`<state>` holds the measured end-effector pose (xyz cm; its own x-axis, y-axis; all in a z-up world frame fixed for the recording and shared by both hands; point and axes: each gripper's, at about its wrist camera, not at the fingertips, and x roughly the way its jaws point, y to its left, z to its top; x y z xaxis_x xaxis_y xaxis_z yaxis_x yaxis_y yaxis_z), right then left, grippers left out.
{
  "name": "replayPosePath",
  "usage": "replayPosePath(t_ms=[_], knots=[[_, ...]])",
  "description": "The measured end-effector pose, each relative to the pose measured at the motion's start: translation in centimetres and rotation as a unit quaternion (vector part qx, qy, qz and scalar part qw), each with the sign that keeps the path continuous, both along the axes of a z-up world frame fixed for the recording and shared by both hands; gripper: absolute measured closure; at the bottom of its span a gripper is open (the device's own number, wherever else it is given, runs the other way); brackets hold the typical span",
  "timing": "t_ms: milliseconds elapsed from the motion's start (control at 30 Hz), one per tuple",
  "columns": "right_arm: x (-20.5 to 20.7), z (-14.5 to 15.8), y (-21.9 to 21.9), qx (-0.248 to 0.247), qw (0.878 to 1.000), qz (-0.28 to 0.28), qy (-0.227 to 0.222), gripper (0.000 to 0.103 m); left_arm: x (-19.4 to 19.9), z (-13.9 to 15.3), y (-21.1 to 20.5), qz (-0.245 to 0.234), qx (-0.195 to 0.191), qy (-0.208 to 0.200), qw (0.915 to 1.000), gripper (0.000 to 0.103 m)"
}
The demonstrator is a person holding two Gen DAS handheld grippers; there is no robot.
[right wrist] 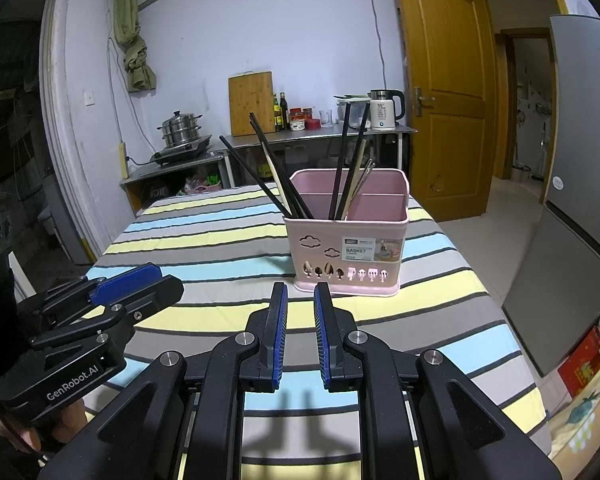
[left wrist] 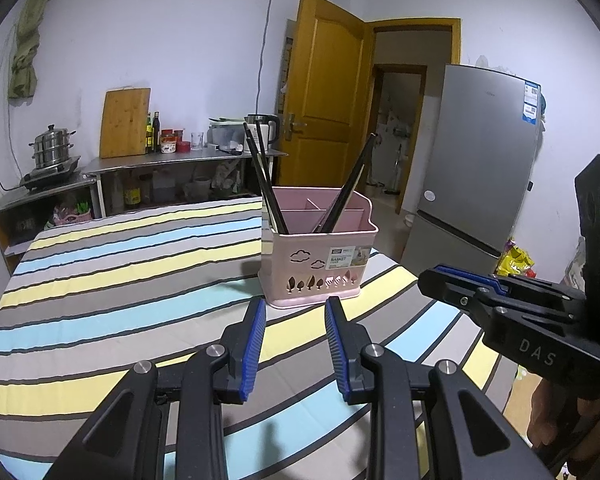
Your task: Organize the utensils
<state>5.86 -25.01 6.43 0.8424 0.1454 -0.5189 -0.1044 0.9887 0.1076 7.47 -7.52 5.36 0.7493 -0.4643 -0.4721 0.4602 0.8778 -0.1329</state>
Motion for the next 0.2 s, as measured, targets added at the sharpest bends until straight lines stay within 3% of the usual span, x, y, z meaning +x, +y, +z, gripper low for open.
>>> replayPosePath(t_ms=[200], knots=[[-0.1,-0.11,-0.01,-0.001,1.0,0.0,0.0,0.089,0.08,0.04,0.14,0.002,-0.002,-0.001,1.0,0.073]])
